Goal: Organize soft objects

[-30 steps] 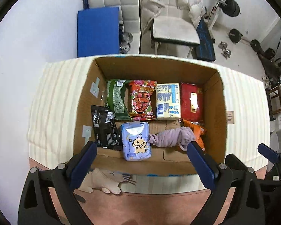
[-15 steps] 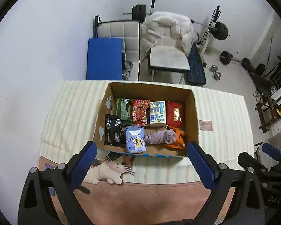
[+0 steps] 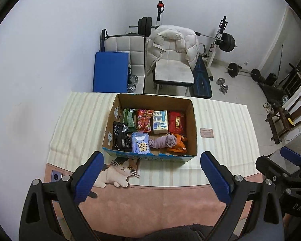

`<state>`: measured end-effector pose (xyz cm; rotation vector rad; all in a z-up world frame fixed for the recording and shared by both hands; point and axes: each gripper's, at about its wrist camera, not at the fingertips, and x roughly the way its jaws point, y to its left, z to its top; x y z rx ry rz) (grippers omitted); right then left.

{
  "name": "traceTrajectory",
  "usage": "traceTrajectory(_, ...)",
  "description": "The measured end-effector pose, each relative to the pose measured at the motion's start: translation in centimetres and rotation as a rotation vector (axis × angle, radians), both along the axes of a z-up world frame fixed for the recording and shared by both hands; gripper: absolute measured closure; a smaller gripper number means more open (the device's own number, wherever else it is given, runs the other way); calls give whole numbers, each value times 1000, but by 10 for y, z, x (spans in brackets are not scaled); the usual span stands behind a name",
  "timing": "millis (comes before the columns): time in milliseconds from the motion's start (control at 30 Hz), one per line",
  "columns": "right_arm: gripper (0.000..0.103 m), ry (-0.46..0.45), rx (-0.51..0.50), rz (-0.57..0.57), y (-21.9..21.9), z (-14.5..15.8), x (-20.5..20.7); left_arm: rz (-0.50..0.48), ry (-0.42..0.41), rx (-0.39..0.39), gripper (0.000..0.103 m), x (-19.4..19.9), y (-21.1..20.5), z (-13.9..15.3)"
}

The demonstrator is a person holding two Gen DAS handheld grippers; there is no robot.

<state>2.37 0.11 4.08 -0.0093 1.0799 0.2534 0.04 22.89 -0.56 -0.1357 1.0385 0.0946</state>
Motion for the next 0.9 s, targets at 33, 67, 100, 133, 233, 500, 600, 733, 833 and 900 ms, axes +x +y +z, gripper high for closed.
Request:
traceTrajectory(33, 0, -6, 1, 1, -1, 3, -3, 3, -10, -1, 4, -2, 0, 3)
traceTrajectory(67, 0, -10, 0, 1, -1, 5, -4, 4, -17, -3, 4, -4, 0, 5)
traceTrajectory(100, 0, -15, -1, 1, -2, 7, -6, 2, -24, -3, 4, -4, 0, 6)
traceTrajectory(133, 0, -19, 0, 1, -3, 8, -8, 3, -34, 3, 4, -4, 0, 8)
traceTrajectory(233, 0, -39, -7, -8, -4, 12, -10, 8, -42, 26, 4, -4, -1, 7)
traceTrajectory(500, 0, -77, -24, -26, -4, 14, -2, 40, -61, 55, 4, -6, 2, 3)
traceTrajectory(600, 0, -85, -37, -33, -3, 13, -1, 45, -63, 61, 4, -5, 2, 3)
traceTrajectory(733, 0, -89, -46, -34, -1, 12, 1, 43, -62, 60, 4, -5, 3, 3)
traceTrajectory(833, 0, -94, -52, -37, 0, 13, 3, 37, -64, 62, 4, -4, 2, 2)
traceTrajectory(900, 0, -100, -56, -39, 0, 14, 4, 38, -67, 62, 4, -3, 2, 2)
